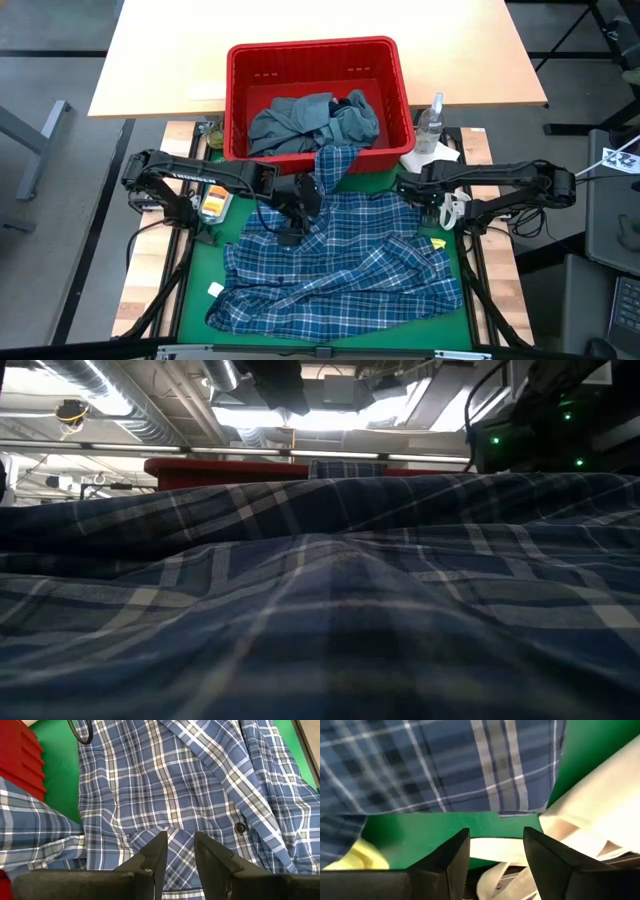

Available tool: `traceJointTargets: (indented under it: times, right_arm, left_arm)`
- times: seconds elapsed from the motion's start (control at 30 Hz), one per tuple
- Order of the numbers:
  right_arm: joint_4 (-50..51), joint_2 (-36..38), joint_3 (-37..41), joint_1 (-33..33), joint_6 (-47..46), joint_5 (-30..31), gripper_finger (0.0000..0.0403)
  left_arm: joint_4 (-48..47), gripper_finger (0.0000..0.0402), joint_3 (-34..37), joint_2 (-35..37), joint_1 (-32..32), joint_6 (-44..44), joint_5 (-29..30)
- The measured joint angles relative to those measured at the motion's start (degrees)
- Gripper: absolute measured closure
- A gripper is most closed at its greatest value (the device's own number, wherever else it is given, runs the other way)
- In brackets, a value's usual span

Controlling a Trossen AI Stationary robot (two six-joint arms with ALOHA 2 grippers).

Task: Fold Laundry from Bin
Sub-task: Fold the blue shirt

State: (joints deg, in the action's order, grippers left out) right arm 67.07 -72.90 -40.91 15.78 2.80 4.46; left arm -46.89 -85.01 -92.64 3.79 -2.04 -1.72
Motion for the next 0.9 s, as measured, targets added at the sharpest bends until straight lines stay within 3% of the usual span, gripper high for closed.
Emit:
traceJointTargets:
  times: [0.43,0.9]
  right_arm:
    - [-7.6,0.0,5.5,0.0,-16.0,2.4,0.0217]
    - [-18.0,0.1,11.0,0.0,-18.0,4.1,0.0217]
  left_arm:
    - [0.0,0.0310,0.0,0.0,0.0,0.0,0.0]
    - [0.0,0.0310,0.0,0.0,0.0,0.0,0.0]
